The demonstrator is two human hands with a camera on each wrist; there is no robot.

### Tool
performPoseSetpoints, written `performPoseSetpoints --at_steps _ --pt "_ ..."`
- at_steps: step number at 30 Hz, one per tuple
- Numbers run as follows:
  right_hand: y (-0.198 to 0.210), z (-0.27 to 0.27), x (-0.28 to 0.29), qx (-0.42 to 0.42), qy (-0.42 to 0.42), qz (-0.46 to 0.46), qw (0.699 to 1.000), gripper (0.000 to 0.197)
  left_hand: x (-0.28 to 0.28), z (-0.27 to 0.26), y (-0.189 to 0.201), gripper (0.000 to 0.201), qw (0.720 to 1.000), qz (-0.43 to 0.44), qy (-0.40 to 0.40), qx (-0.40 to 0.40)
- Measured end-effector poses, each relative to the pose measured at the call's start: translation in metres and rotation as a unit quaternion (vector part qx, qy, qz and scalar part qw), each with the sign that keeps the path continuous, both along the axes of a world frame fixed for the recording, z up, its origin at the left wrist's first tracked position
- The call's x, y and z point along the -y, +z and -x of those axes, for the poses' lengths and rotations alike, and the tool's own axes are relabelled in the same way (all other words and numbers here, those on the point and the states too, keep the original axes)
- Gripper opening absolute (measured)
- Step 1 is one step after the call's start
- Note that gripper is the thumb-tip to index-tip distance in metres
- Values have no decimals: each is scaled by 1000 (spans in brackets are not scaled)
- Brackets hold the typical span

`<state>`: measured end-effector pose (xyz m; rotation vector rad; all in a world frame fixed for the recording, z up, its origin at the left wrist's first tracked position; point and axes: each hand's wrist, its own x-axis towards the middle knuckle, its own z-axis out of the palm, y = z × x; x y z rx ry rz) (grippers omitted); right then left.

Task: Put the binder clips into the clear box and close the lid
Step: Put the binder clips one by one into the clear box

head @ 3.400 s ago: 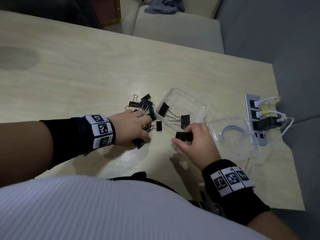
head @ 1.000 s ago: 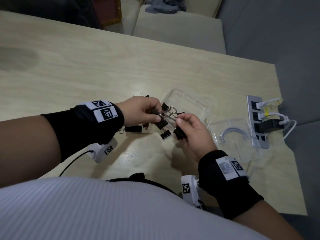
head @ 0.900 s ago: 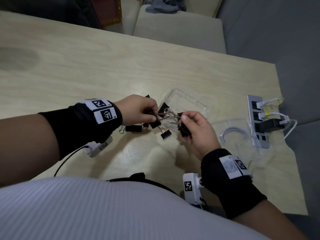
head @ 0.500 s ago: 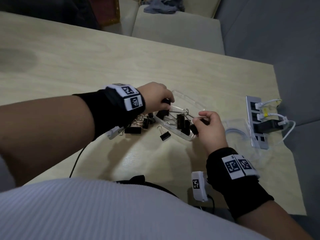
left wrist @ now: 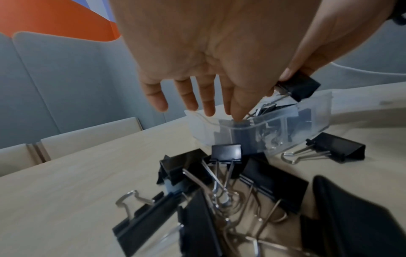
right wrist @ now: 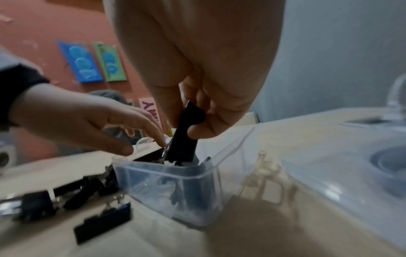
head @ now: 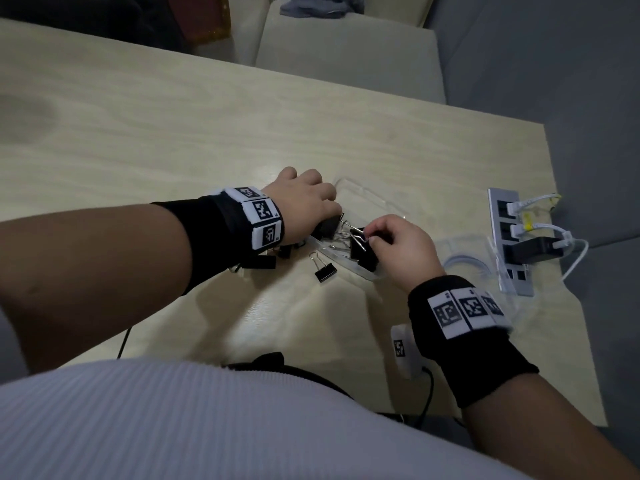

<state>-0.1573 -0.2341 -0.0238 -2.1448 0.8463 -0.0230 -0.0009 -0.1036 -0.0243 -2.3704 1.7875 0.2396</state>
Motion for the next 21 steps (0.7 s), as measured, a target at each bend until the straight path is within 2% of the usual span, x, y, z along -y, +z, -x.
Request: performPoseSetpoints --at_steps 3,5,8,13,17,21 --pt "-2 -6 -1 -80 119 105 984 27 -1 0 -1 46 1000 -4 3 4" --pt "-5 -5 -1 -65 122 162 977 31 0 0 -1 44 1000 1 10 1" --pt "-6 2 0 -65 96 187 976 36 -1 0 0 42 1000 7 14 -12" --pt "-8 6 -2 -100 190 183 959 49 -3 2 0 37 1000 3 -5 -29" --pt "-9 7 -5 -84 178 183 963 40 -6 0 0 39 1000 -6 -10 -25" --pt "-5 12 -7 -71 149 238 957 26 -15 -4 1 44 1000 6 0 -30"
